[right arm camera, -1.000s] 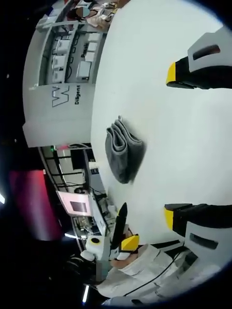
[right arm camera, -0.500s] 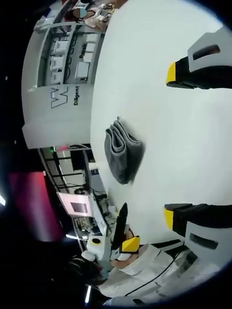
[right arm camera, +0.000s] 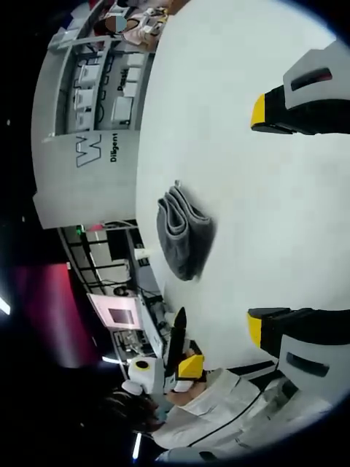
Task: Open the folded towel by lifting each exposed corner and separating the folded layers until the towel lies flat within the target outline without major curled edges
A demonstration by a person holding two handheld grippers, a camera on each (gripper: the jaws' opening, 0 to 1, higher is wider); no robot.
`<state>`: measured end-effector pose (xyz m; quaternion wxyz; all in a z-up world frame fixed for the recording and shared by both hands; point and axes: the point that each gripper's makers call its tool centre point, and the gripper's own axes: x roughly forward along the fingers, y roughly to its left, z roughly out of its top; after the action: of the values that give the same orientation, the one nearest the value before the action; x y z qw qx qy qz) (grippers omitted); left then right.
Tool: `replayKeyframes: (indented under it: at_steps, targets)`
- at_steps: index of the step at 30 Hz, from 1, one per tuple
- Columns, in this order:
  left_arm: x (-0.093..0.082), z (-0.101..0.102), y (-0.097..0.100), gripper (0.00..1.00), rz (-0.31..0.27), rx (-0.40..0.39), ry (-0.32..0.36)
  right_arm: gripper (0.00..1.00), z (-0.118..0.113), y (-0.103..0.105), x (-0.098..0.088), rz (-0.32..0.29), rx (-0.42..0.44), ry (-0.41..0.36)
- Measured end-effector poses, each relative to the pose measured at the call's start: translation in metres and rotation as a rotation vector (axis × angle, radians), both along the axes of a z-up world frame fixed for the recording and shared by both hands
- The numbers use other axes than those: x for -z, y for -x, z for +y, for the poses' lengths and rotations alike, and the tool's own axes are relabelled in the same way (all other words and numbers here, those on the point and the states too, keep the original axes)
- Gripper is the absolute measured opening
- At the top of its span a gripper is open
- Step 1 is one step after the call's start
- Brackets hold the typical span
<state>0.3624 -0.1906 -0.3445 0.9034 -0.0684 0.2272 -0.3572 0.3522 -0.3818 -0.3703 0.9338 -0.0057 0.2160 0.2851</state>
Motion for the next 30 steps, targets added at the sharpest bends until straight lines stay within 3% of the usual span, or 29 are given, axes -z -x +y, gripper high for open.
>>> replayKeyframes:
  at_steps: [20,30]
  targets:
    - [-0.001,-0.005,-0.006,0.97,0.006,0.003,-0.011,0.99,-0.009,0.001,0.004,0.005,0.013,-0.01]
    - [-0.003,-0.011,-0.011,0.96,0.002,0.015,-0.019,0.98,-0.015,0.005,0.001,0.002,0.023,-0.05]
